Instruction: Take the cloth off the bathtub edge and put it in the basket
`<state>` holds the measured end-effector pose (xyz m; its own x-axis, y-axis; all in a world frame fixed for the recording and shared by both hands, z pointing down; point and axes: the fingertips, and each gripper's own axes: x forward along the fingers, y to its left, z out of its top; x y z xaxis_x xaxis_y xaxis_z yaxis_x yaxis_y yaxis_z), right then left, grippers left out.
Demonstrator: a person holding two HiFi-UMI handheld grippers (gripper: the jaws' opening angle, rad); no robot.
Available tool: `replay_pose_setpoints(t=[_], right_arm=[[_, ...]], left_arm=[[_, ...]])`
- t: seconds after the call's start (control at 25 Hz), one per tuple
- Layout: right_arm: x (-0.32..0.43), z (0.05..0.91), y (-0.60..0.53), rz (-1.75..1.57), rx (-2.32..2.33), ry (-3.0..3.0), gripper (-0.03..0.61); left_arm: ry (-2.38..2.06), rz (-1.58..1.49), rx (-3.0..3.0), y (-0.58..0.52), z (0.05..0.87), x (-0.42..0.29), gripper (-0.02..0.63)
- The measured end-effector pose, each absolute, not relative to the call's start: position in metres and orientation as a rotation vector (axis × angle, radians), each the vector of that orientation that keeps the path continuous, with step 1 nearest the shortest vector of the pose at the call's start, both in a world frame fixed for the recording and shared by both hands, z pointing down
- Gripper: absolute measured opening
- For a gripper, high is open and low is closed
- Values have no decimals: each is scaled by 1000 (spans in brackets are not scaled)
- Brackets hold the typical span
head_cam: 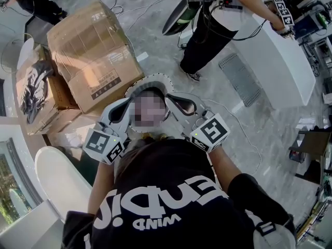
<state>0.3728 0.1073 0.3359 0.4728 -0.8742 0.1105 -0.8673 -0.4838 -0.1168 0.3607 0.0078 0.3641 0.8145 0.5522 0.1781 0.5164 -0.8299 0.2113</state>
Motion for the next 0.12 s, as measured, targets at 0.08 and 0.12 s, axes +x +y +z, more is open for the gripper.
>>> replay_pose_setpoints(t=[0.08,0.12], right_arm=[[372,337,107,-243,-2657,1571,9],[372,338,107,-245,-2656,1570,9]], left_arm=[[841,352,2842,8,365,361,-2],[839,353,2841,8,366,360,-2]])
